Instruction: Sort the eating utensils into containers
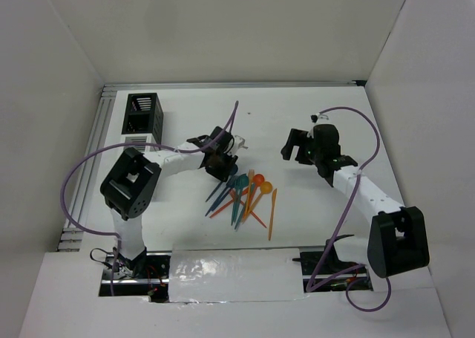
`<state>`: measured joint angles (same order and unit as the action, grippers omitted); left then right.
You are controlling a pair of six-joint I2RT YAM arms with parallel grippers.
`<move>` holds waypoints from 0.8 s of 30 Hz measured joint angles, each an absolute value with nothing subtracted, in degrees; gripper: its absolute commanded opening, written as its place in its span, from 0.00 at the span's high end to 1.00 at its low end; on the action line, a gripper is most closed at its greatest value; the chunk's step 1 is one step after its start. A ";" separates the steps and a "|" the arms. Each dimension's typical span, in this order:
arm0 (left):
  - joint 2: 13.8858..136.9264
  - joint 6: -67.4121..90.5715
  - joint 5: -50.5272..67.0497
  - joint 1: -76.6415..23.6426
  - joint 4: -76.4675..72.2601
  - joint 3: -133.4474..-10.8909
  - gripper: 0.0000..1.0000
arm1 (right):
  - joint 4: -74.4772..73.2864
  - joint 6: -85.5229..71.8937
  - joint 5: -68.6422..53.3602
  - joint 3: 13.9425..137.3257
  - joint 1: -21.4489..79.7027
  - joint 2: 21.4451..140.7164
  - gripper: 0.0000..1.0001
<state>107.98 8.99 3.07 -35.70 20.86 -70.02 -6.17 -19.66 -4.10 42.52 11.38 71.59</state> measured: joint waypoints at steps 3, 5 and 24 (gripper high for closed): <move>108.99 9.17 1.83 -35.83 20.56 -71.18 0.68 | -6.13 -19.66 -4.10 41.87 11.35 70.87 0.03; 109.30 9.15 1.39 -35.83 20.12 -71.37 0.71 | -6.17 -19.66 -4.05 41.30 11.35 70.35 0.03; 103.18 11.27 2.55 -30.24 18.22 -71.88 1.00 | -6.02 -19.70 -4.23 40.77 10.83 69.01 0.03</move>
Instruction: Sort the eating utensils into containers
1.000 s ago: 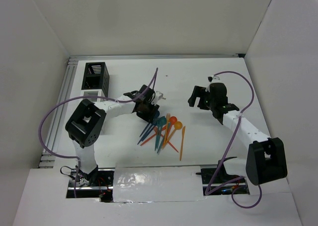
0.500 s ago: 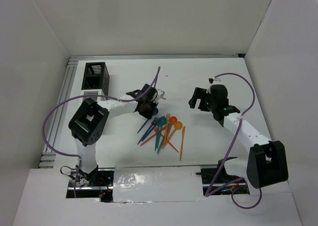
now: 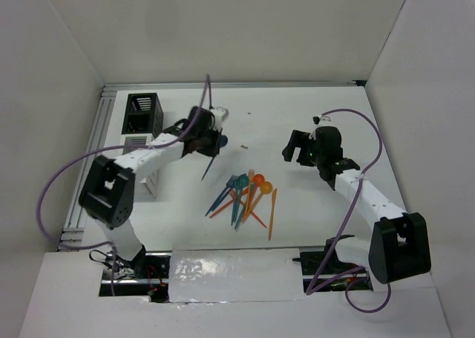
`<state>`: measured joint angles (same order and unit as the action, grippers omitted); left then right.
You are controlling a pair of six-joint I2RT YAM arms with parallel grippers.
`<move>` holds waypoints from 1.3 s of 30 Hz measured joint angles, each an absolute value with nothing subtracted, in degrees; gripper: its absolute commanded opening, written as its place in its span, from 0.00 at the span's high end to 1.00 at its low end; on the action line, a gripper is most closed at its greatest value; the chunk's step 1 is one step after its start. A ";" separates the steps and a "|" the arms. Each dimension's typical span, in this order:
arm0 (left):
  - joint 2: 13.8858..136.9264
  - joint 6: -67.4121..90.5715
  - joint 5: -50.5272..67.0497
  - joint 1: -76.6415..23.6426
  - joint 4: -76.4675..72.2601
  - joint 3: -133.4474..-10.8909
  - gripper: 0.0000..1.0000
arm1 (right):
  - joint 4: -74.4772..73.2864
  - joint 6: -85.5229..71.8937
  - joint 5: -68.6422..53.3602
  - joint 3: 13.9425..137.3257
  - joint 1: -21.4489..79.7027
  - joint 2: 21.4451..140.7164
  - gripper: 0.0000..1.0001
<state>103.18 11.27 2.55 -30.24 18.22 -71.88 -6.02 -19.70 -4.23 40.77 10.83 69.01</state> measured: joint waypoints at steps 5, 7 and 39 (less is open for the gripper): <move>88.60 10.81 8.45 -20.69 7.92 -73.36 0.99 | -5.56 -19.73 -5.63 40.88 10.50 69.28 0.03; 85.65 10.55 10.74 -15.42 2.28 -75.42 0.99 | -5.50 -19.73 -6.15 41.28 10.33 69.91 0.03; 110.89 18.22 25.82 15.62 -47.16 -72.69 0.85 | -0.03 -19.92 -8.40 49.21 9.69 85.69 0.03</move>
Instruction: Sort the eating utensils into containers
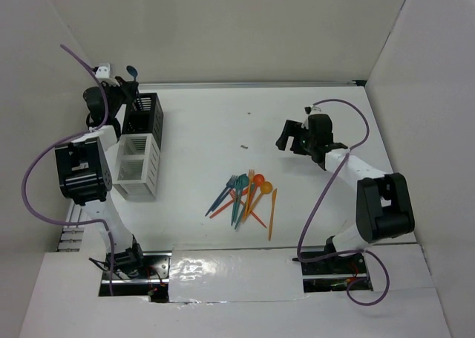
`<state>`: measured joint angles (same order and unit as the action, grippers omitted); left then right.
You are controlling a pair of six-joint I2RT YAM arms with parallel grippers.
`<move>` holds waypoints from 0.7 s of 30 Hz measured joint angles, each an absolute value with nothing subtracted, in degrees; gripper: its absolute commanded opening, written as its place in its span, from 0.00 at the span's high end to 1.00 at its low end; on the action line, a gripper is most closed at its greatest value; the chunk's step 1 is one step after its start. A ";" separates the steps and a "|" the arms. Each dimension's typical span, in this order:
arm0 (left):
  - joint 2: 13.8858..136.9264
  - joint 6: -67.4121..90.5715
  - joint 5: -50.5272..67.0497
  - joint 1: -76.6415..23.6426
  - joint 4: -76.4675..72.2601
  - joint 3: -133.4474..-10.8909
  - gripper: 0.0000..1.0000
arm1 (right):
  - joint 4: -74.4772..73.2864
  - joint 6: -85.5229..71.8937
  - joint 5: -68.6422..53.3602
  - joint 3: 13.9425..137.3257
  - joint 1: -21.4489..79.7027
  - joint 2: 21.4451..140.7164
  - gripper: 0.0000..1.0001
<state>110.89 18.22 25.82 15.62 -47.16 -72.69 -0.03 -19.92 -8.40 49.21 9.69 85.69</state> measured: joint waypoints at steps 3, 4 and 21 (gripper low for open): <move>111.39 18.17 25.82 15.62 -47.97 -71.50 0.67 | 0.05 -19.92 -8.40 49.69 9.69 86.32 0.02; 111.39 18.15 25.80 15.62 -48.58 -71.02 0.59 | 0.05 -19.92 -8.43 49.93 9.69 86.50 0.02; 91.48 17.15 27.24 14.94 -32.32 -71.33 0.10 | -0.10 -19.18 -9.89 49.43 9.69 81.21 0.00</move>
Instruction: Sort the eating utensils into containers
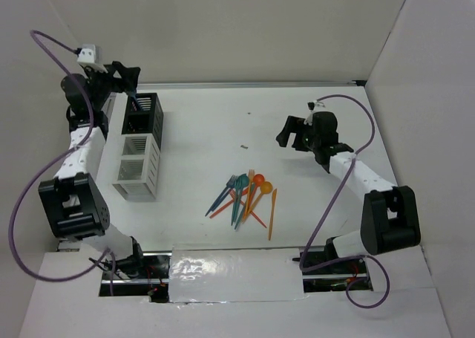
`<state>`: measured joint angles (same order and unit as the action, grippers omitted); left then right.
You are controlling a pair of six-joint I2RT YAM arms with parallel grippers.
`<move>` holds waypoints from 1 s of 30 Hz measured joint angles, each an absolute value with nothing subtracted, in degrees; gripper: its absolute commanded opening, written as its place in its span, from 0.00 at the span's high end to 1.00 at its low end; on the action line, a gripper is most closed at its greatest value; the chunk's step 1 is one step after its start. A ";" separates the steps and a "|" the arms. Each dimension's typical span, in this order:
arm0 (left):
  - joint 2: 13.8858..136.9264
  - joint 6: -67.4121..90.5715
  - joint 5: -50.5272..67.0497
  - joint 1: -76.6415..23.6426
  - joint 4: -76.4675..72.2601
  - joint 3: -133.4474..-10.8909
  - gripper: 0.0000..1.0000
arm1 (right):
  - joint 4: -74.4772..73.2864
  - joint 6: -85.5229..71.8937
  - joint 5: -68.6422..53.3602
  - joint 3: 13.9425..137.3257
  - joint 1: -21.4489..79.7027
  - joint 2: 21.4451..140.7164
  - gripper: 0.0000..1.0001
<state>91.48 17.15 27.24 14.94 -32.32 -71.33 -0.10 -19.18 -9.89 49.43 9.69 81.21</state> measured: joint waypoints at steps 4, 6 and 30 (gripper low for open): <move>84.05 10.94 30.35 9.15 -18.85 -79.85 0.11 | -0.47 -18.98 -9.74 49.12 9.67 77.49 0.00; 82.37 7.86 32.29 2.85 -11.55 -83.61 0.14 | -0.64 -19.00 -9.72 49.12 9.58 77.10 0.00; 96.77 8.43 10.07 -34.35 22.24 -64.23 0.40 | -2.20 -19.75 -7.27 44.10 8.69 72.55 0.00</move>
